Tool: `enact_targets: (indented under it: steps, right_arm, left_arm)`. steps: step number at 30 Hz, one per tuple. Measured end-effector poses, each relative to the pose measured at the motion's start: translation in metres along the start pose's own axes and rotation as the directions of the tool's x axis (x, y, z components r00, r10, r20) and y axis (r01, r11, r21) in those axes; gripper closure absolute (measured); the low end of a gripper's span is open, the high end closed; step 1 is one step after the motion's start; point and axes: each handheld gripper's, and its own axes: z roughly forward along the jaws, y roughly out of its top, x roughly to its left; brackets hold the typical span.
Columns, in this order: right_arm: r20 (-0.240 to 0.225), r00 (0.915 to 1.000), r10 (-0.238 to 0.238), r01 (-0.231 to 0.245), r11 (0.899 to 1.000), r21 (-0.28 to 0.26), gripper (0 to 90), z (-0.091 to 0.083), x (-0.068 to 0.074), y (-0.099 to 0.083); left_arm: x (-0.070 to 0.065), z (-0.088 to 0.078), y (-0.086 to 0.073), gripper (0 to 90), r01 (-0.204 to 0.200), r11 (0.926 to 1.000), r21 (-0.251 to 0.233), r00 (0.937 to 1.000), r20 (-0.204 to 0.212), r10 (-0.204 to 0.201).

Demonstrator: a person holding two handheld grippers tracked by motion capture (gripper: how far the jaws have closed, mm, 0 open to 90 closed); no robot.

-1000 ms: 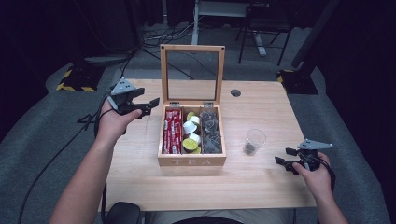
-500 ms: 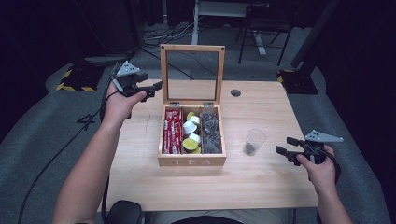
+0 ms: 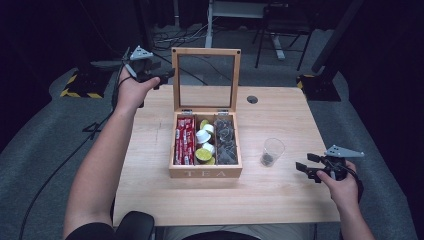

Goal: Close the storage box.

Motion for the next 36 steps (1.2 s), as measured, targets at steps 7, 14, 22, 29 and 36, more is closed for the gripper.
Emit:
enact_targets:
  steps: [7, 14, 22, 29, 36]
  right_arm:
    - [-0.013, 0.9999, -0.005, 0.005, 1.000, 0.003, 28.9, 0.003, -0.001, 0.000]
    - [-0.025, 0.9996, -0.010, 0.010, 1.000, -0.002, 28.7, 0.004, 0.000, 0.003]
    - [-0.026, 0.9996, -0.007, 0.007, 1.000, -0.002, 28.6, 0.004, -0.001, 0.001]
    - [-0.033, 0.9994, -0.001, 0.001, 1.000, 0.007, 28.5, 0.006, -0.001, -0.001]
    - [-0.037, 0.9993, 0.003, -0.003, 1.000, 0.006, 28.5, 0.006, -0.002, -0.001]
  left_arm:
    - [0.010, 0.019, 0.010, 41.8, 0.010, 0.9999, 0.009, 0.9999, 0.010, -0.010]
    - [0.024, 0.039, 0.012, 41.3, -0.006, 0.9989, 0.046, 0.9999, -0.011, 0.007]
    - [0.037, 0.059, 0.006, 41.2, 0.041, 0.9984, 0.038, 0.9986, 0.031, -0.042]
    - [0.036, 0.074, 0.004, 44.2, 0.073, 0.9964, 0.042, 0.9946, 0.070, -0.076]
    - [0.030, 0.076, 0.009, 44.3, 0.049, 0.9973, 0.054, 0.9956, 0.077, -0.053]
